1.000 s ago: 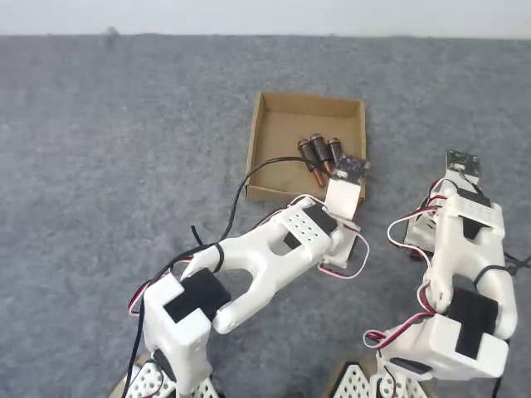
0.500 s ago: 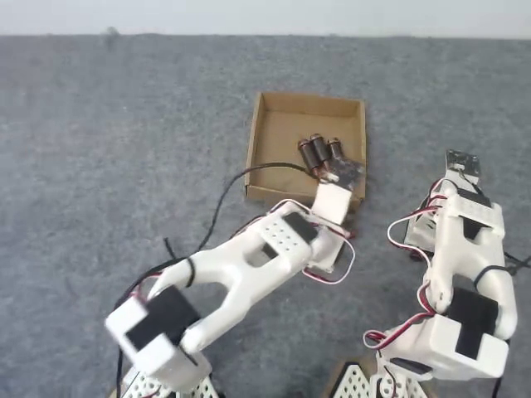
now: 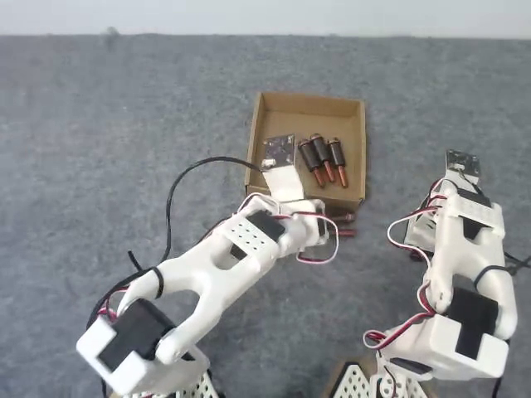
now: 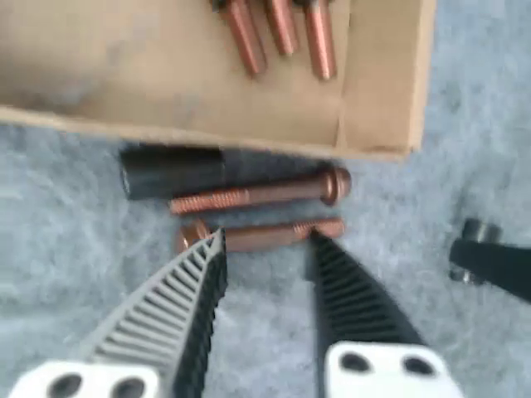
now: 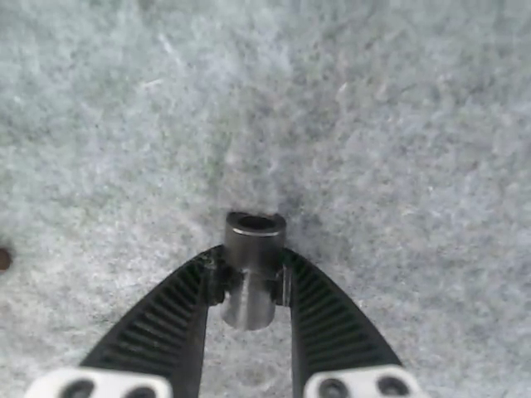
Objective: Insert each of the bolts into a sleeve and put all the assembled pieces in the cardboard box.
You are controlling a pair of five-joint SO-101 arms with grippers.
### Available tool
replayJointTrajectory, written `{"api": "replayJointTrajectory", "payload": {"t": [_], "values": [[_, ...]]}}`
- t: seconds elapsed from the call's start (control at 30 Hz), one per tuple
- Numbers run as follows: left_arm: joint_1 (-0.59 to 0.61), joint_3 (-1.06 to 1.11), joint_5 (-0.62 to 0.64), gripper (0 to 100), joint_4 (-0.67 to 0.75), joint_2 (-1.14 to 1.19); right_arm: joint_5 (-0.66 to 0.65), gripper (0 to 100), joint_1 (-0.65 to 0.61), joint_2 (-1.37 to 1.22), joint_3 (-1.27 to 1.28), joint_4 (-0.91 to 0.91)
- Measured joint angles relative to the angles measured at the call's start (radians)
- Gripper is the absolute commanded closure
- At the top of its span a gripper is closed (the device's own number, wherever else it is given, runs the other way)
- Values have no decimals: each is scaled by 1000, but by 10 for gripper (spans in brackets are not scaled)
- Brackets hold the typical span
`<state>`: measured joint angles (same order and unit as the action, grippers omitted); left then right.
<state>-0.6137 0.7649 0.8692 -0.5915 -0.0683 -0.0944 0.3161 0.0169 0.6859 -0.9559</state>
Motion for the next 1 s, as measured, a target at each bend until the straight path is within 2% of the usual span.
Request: {"api": "replayJointTrajectory", "payload": {"t": [0.17, 0.3, 0.6, 0.9, 1.0], "values": [[6, 0, 37, 853, -20, 0, 0, 968, 0, 0, 0, 0], [54, 0, 49, 852, -20, 0, 0, 968, 0, 0, 0, 0], [49, 12, 49, 855, -21, 15, 0, 968, 0, 0, 0, 0], [60, -183, 49, 856, -227, 198, 0, 968, 0, 0, 0, 0], [58, -203, 49, 909, -244, 209, 0, 968, 0, 0, 0, 0]]}}
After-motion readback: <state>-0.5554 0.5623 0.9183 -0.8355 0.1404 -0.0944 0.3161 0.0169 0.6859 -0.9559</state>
